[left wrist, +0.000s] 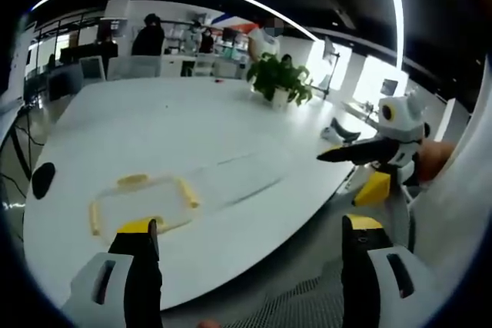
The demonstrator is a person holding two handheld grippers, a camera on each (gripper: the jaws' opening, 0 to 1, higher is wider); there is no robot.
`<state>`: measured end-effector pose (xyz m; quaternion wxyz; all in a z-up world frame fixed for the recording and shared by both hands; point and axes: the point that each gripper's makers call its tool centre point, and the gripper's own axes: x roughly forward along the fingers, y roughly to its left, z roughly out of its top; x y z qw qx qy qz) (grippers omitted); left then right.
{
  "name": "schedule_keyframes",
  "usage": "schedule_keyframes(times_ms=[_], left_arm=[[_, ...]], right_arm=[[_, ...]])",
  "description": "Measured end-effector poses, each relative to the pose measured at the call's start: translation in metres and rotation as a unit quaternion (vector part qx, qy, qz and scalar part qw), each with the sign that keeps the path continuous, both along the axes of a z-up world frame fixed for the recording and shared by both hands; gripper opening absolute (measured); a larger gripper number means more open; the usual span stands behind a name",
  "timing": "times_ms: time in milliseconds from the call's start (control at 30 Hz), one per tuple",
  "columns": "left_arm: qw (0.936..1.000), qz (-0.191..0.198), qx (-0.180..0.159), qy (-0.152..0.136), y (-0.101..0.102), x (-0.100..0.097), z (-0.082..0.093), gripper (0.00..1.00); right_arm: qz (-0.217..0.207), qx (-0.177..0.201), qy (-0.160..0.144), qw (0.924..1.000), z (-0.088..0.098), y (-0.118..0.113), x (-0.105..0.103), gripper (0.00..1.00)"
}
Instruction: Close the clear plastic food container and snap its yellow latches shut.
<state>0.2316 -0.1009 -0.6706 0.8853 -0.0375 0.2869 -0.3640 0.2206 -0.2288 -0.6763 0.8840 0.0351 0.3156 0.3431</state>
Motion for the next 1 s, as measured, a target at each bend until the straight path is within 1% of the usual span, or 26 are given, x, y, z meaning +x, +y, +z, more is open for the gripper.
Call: schedule_keyframes(times_ms=[167, 233, 300, 467, 567, 667, 733, 867, 1000], left_arm=[[1.0000, -0.005, -0.001, -0.005, -0.002, -0.002, 0.002, 0.98], [1.0000, -0.007, -0.001, -0.007, -0.002, -0.002, 0.002, 0.98], [1.0000, -0.005, 0.000, -0.005, -0.001, -0.002, 0.002, 0.98], [1.0000, 0.002, -0.006, -0.004, 0.001, 0.000, 0.004, 0.98], [0.9999, 0.003, -0.011, -0.005, 0.001, 0.001, 0.006, 0.98], [0.9998, 0.007, -0.018, -0.002, 0.001, 0.002, 0.008, 0.98], [0.9999, 0.009, -0.014, -0.003, 0.002, 0.002, 0.007, 0.97], [0.9997, 0.014, -0.020, -0.001, 0.005, 0.004, 0.011, 0.97], [0.9996, 0.021, -0.019, -0.007, 0.012, 0.009, 0.016, 0.98]], right_arm=[[-0.002, 0.000, -0.001, 1.0000, 0.001, 0.000, 0.001, 0.98], [-0.004, 0.002, -0.010, 0.9999, 0.005, 0.000, 0.002, 0.97], [-0.006, 0.006, -0.006, 0.9999, 0.005, -0.001, 0.003, 0.97], [-0.003, 0.007, -0.009, 0.9999, 0.007, 0.001, 0.003, 0.98], [-0.005, 0.002, -0.012, 0.9999, 0.007, -0.001, 0.004, 0.98], [-0.006, 0.005, -0.015, 0.9999, 0.009, 0.000, 0.004, 0.98], [-0.005, 0.004, -0.014, 0.9999, 0.008, 0.000, 0.004, 0.97], [-0.003, 0.004, -0.016, 0.9999, 0.009, 0.000, 0.005, 0.97], [-0.003, 0.001, -0.028, 0.9996, 0.013, 0.001, 0.008, 0.96]])
